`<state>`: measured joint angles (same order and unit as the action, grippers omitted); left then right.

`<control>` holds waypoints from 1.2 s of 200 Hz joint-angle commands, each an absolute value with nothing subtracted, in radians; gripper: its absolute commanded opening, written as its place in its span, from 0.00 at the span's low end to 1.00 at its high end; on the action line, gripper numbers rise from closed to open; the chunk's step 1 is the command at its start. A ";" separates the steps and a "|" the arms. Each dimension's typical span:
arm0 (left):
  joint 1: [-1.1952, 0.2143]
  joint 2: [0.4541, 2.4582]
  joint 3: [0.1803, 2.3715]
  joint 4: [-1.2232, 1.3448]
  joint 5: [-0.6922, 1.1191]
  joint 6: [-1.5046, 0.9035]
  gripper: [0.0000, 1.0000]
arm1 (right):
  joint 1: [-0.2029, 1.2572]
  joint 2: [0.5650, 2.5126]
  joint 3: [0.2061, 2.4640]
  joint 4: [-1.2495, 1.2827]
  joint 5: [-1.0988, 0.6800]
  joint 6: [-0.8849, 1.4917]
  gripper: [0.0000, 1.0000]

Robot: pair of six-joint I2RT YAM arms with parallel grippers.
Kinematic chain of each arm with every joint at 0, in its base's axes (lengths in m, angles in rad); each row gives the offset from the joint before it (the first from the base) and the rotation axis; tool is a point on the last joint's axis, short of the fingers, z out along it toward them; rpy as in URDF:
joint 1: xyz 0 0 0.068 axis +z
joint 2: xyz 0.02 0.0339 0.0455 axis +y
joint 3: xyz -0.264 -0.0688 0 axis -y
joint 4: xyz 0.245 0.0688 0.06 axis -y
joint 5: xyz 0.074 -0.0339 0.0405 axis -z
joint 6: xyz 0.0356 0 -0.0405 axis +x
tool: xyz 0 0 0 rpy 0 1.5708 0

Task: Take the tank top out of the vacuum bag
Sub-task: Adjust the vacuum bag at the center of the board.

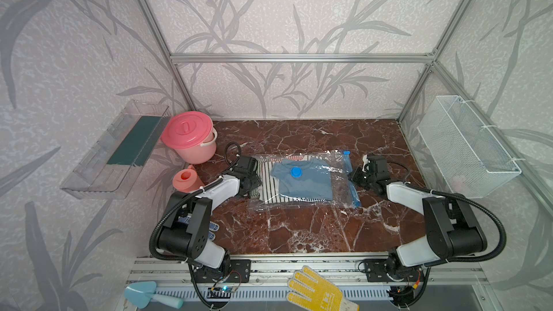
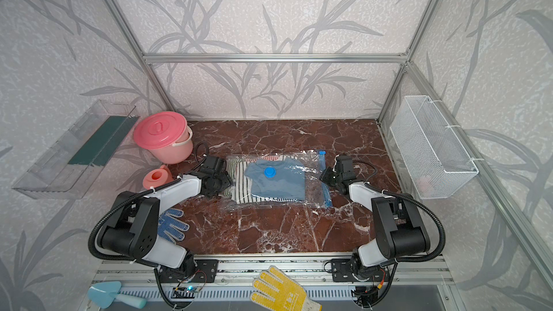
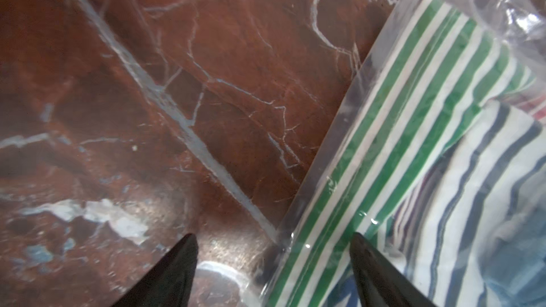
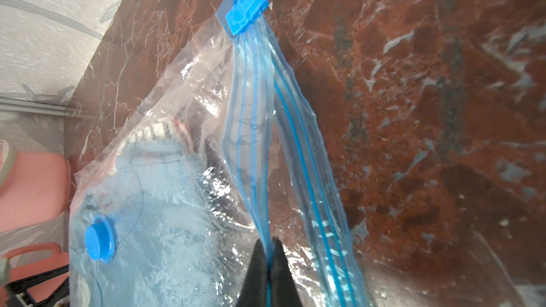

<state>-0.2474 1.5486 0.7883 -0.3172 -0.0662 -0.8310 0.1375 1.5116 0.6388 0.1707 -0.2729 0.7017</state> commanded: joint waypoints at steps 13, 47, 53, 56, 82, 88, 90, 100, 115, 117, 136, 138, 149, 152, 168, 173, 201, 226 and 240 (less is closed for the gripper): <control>-0.248 1.596 0.823 -0.282 0.006 -0.834 0.72 | 0.127 1.528 0.629 0.235 -0.330 0.723 0.00; -0.250 1.628 0.835 -0.250 0.015 -0.843 0.51 | 0.127 1.541 0.624 0.257 -0.351 0.726 0.00; -0.250 1.637 0.845 -0.249 0.013 -0.842 0.48 | 0.127 1.544 0.624 0.257 -0.354 0.727 0.00; -0.250 1.642 0.847 -0.249 0.014 -0.841 0.47 | 0.128 1.545 0.624 0.257 -0.355 0.727 0.00; -0.253 1.697 0.892 -0.252 0.030 -0.835 0.36 | 0.127 1.551 0.622 0.261 -0.362 0.727 0.00; -0.254 1.709 0.903 -0.251 0.033 -0.834 0.35 | 0.127 1.551 0.621 0.261 -0.361 0.726 0.00; -0.255 1.713 0.907 -0.251 0.034 -0.833 0.35 | 0.128 1.551 0.620 0.260 -0.361 0.726 0.00; -0.259 1.732 0.926 -0.254 0.036 -0.829 0.31 | 0.127 1.549 0.620 0.257 -0.359 0.723 0.00; -0.265 1.760 0.961 -0.259 0.034 -0.815 0.23 | 0.127 1.545 0.616 0.251 -0.354 0.721 0.00; -0.265 1.765 0.965 -0.261 0.033 -0.815 0.23 | 0.127 1.545 0.616 0.249 -0.354 0.722 0.00; -0.268 1.805 1.018 -0.276 0.024 -0.802 0.21 | 0.127 1.543 0.613 0.249 -0.354 0.721 0.00; -0.267 1.809 1.025 -0.279 0.023 -0.800 0.20 | 0.126 1.543 0.612 0.249 -0.354 0.722 0.00; -0.268 1.834 1.066 -0.291 0.019 -0.792 0.20 | 0.127 1.543 0.610 0.249 -0.360 0.723 0.00; -0.268 1.843 1.076 -0.296 0.018 -0.790 0.19 | 0.127 1.544 0.610 0.250 -0.362 0.724 0.00; -0.268 1.885 1.143 -0.309 0.015 -0.779 0.19 | 0.127 1.549 0.606 0.258 -0.375 0.731 0.00; -0.270 1.899 1.166 -0.313 0.018 -0.777 0.19 | 0.127 1.551 0.605 0.263 -0.381 0.735 0.00; -0.276 1.991 1.320 -0.355 0.022 -0.747 0.18 | 0.129 1.561 0.587 0.291 -0.414 0.763 0.00; -0.288 2.081 1.470 -0.395 0.009 -0.716 0.19 | 0.156 1.571 0.572 0.329 -0.429 0.796 0.00; -0.291 2.136 1.558 -0.434 -0.001 -0.699 0.19 | 0.184 1.579 0.573 0.339 -0.425 0.810 0.00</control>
<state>-0.2722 2.0670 1.4372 -0.3561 0.0055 -0.7448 0.1421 1.5600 0.5819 0.2893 -0.3874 0.7719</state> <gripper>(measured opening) 0.185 0.049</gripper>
